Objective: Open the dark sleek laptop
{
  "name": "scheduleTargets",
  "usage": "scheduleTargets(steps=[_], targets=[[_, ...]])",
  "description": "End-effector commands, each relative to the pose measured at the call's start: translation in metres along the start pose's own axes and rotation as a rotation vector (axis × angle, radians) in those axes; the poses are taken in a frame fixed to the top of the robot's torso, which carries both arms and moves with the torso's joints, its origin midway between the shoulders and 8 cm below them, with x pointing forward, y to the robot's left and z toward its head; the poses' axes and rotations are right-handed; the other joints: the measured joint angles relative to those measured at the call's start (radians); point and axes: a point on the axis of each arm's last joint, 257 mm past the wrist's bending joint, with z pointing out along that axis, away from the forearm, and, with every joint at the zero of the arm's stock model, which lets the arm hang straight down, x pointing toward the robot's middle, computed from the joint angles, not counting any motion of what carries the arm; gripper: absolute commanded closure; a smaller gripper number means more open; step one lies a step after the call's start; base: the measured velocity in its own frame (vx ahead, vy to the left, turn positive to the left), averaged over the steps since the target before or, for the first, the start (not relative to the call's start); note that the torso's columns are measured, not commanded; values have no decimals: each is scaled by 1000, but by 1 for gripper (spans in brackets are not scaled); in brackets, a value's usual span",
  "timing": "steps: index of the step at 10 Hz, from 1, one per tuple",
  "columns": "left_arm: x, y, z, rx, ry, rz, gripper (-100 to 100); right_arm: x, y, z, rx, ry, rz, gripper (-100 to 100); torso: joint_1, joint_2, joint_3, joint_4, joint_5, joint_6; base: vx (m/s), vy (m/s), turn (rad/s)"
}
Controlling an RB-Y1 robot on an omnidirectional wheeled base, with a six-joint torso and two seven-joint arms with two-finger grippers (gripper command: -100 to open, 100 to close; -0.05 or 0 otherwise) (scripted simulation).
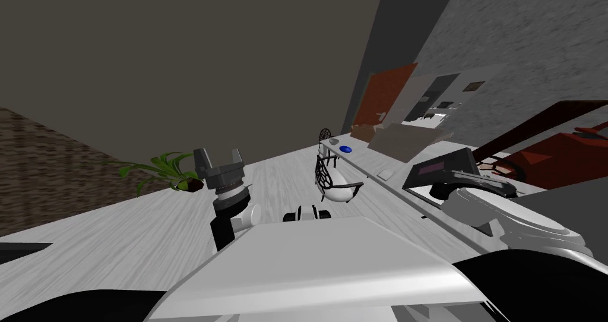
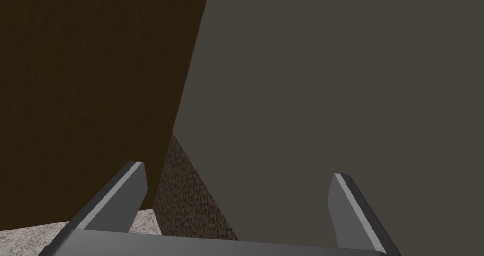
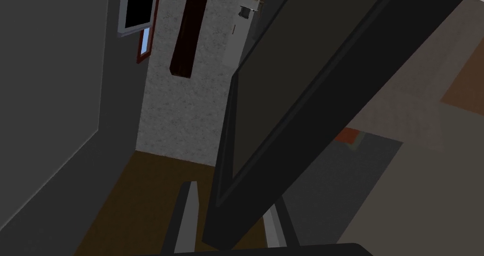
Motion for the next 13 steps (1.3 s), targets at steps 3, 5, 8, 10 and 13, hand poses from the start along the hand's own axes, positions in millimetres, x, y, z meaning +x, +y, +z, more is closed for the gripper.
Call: scheduleTargets(steps=[3, 5, 8, 10, 13], targets=[[0, 0, 0, 0, 0, 0, 0, 22, 11, -6, -8, 13, 109, 100, 2, -3, -3, -2, 0, -2, -55, -36, -28], [0, 0, 0, 0, 0, 0, 0, 30, 21, -8, -15, 12, 187, 100, 2, -5, -4, -2, 0, -4, -55, -38, -35], [0, 0, 0, 0, 0, 0, 0, 44, 34, -13, -22, 22, 268, 100, 0, -7, -4, -3, -1, -6, -62, -39, -26], [0, 0, 0, 0, 0, 0, 0, 40, 32, -12, -13, 14, 285, 100, 0, -7, -5, -3, -1, -7, -49, -36, -36], [0, 0, 0, 0, 0, 0, 0, 54, 51, -24, -39, 5, 380, 100, 0, -5, -4, 0, 5, -3, -11, -51, -87]])
